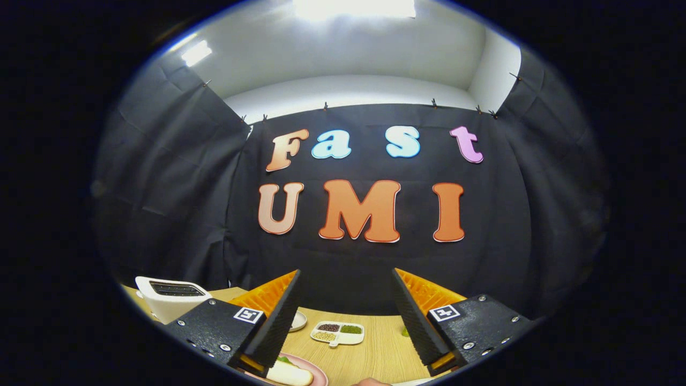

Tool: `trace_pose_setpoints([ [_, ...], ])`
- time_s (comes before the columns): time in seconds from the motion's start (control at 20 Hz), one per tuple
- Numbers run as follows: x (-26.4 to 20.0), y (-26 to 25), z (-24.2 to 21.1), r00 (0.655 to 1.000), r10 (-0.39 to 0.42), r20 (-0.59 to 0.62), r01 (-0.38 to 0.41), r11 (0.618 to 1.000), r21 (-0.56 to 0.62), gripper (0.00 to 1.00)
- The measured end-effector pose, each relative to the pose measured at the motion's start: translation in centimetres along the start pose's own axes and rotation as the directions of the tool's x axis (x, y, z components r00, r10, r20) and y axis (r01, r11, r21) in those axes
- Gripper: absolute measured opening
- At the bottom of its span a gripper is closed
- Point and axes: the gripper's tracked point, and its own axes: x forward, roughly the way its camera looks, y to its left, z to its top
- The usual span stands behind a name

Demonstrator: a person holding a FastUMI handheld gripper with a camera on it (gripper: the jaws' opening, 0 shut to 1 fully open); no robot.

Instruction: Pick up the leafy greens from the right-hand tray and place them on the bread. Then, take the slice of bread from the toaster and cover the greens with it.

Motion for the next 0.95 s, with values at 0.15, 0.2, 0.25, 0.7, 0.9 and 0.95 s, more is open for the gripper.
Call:
trace_pose_setpoints([
  [0.15,-0.1,0.6,0.8,0.999,0.005,0.041,-0.005,1.000,-0.020,0.96],
  [0.2,-0.2,0.8,0.9,0.999,0.005,0.048,-0.005,1.000,-0.018,0.97],
  [0.25,-0.2,1.0,1.0,0.999,0.009,0.053,-0.008,1.000,-0.015,0.97],
  [0.7,-0.7,1.8,1.3,0.998,0.035,0.049,-0.036,0.999,0.018,0.97],
  [0.9,-0.7,2.3,1.4,0.998,0.043,0.045,-0.044,0.999,0.006,0.97],
  [0.95,-0.7,2.4,1.3,0.998,0.049,0.043,-0.049,0.999,0.008,0.97],
])
